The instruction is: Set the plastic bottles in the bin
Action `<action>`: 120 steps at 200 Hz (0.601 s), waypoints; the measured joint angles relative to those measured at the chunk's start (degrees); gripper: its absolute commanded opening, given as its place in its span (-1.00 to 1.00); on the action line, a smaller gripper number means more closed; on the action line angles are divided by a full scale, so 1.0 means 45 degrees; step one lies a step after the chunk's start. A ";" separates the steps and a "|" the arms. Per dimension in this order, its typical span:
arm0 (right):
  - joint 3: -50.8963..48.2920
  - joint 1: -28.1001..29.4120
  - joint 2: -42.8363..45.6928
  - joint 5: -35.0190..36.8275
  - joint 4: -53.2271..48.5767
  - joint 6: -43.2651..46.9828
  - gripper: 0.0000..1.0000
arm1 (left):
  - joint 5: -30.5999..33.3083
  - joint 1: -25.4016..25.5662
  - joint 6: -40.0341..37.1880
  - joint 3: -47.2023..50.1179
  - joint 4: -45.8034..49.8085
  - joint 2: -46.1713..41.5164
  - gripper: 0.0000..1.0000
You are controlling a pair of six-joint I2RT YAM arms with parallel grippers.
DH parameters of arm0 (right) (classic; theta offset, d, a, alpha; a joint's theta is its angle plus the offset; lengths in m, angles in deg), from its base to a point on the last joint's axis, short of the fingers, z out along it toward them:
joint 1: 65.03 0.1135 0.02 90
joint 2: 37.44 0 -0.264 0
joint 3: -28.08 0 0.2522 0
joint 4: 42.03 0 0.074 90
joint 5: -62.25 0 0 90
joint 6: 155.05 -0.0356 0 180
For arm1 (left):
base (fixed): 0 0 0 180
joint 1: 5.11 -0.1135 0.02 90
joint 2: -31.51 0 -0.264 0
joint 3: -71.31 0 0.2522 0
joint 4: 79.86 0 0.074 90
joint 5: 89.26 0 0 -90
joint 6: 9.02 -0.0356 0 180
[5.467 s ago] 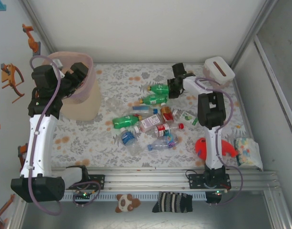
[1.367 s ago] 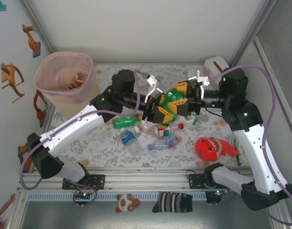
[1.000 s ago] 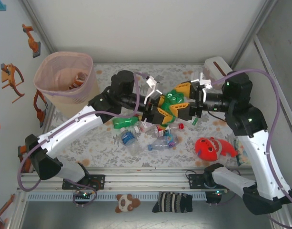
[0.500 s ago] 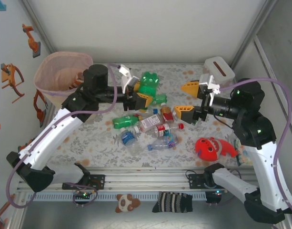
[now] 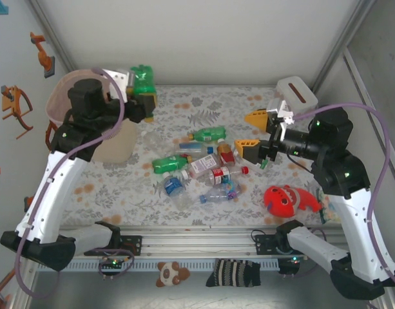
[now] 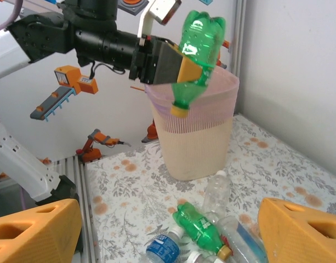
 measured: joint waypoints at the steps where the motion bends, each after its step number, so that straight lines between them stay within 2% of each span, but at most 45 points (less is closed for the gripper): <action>1: 0.0000 0.0000 0.0000 0.0005 0.0000 0.0000 0.65 | 0.0024 -0.0029 0.0010 -0.0029 0.0015 0.0005 -0.03; 55: -0.0097 0.0000 -0.0044 0.0049 0.0126 0.0005 0.64 | 0.2035 -0.2511 0.0068 -0.2560 0.2127 0.0525 -0.13; 120: -0.0282 0.0000 -0.0078 0.0044 0.0340 0.0005 0.62 | 0.2356 -0.5634 0.1379 -0.2744 0.2637 0.1287 -0.17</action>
